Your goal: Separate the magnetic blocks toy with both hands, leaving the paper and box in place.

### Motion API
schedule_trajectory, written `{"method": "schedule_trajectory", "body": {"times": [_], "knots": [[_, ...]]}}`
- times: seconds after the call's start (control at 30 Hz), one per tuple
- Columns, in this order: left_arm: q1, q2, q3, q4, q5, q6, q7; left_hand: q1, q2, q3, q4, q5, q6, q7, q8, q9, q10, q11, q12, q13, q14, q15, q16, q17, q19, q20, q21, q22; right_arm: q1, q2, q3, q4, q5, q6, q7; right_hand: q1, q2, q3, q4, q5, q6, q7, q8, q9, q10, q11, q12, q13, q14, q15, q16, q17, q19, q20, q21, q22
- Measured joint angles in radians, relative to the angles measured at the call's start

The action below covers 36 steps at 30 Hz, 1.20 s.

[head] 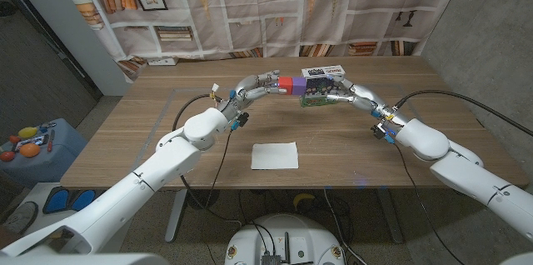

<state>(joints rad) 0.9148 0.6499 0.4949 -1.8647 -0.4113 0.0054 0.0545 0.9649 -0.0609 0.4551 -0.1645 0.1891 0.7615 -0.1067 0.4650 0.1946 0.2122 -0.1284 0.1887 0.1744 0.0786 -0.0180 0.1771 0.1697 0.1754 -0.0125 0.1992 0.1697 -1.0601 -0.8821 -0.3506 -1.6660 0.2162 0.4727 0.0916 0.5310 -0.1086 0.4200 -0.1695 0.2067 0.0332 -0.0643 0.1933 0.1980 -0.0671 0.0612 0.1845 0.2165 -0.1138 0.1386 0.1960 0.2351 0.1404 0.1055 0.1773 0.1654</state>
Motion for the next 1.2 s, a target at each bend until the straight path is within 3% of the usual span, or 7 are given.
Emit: {"method": "schedule_trajectory", "body": {"times": [0.63, 1.2], "knots": [[-0.033, -0.031, 0.04, 0.044, -0.052, 0.0, -0.042, 0.009, 0.009, -0.008, 0.0, 0.004, 0.0, 0.0, 0.0, 0.0, -0.007, 0.0, 0.0, 0.0, -0.006, -0.005, 0.0, 0.0, -0.005, 0.005, 0.0, 0.0, 0.014, 0.01, -0.022, -0.009, 0.003, -0.02, 0.017, 0.018, 0.018, 0.007, -0.001, -0.012, 0.012, 0.0, 0.018, 0.005, -0.015, 0.005, 0.0, 0.005, -0.01, 0.01, 0.002, 0.005, -0.005, 0.005, 0.0, 0.0], [-0.059, -0.064, 0.068, 0.085, -0.079, 0.0, -0.061, 0.009, 0.009, -0.011, -0.003, 0.004, 0.0, 0.0, 0.0, 0.0, -0.007, 0.0, 0.0, 0.0, -0.005, -0.005, 0.0, 0.0, -0.005, 0.005, 0.0, 0.005, 0.023, 0.024, -0.035, -0.019, -0.032, -0.038, -0.011, 0.037, 0.0, 0.007, -0.001, -0.02, 0.051, -0.011, 0.045, 0.014, -0.02, 0.0, 0.008, 0.005, 0.002, -0.001, 0.016, 0.009, 0.004, -0.004, 0.008, 0.0]]}}
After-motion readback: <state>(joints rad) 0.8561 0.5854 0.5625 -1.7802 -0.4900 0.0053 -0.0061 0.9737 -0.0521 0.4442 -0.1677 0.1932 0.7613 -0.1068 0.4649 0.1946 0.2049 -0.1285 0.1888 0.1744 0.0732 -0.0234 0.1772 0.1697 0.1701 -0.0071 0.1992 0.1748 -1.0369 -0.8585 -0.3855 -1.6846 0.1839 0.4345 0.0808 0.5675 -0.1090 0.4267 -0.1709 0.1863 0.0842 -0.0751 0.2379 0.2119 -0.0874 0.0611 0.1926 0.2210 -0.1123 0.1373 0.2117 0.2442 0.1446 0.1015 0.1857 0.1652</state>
